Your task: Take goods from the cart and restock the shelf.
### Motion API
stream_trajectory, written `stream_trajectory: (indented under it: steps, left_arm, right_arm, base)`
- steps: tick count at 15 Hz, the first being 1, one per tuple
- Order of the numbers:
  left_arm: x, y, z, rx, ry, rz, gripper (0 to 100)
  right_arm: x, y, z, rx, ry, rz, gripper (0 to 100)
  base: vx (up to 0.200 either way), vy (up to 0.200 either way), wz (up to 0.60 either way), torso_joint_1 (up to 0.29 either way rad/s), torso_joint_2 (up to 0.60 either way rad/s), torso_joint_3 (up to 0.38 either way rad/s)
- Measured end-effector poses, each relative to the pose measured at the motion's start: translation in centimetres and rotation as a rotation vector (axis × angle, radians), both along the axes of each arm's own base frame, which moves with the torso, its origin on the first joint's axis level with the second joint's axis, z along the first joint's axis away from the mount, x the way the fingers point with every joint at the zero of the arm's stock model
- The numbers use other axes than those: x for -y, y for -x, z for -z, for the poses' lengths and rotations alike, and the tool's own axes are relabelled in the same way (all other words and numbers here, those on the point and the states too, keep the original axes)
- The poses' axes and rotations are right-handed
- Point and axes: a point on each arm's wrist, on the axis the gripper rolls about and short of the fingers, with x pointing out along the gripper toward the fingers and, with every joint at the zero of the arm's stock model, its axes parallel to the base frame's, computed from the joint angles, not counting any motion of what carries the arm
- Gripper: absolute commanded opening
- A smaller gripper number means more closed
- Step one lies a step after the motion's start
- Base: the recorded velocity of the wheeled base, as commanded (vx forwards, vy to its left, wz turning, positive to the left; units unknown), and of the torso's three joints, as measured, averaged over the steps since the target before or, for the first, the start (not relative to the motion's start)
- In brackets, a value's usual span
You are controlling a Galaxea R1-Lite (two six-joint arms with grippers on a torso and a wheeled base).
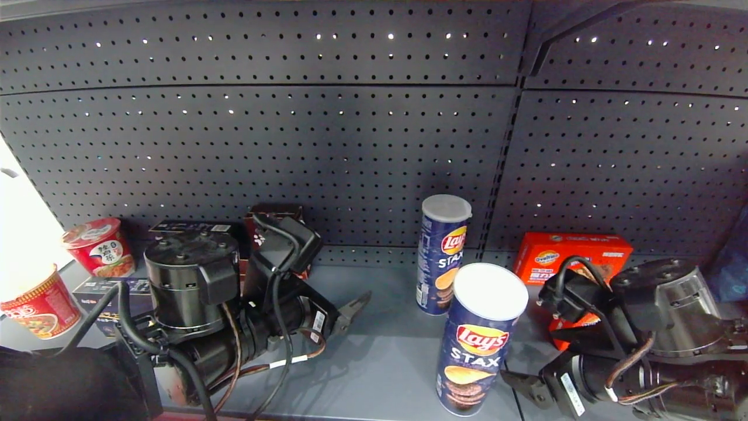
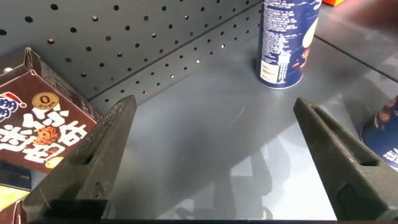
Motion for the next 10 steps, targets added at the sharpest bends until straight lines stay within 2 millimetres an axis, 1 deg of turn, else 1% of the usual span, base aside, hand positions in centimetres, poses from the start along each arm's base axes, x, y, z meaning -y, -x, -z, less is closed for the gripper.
stream_trajectory:
  steps: [6, 10]
  left_arm:
    - [0.0, 0.0, 0.0, 0.0, 0.0, -0.001, 100]
    - [0.0, 0.0, 0.0, -0.001, 0.0, -0.001, 100]
  right_arm:
    - [-0.2, -0.9, 0.1, -0.006, 0.005, 0.017, 100]
    - [-0.7, -1.6, -0.1, 0.006, -0.004, 0.017, 100]
  base:
    - [0.0, 0.0, 0.0, 0.0, 0.0, 0.0]
    - [0.0, 0.0, 0.0, 0.0, 0.0, 0.0]
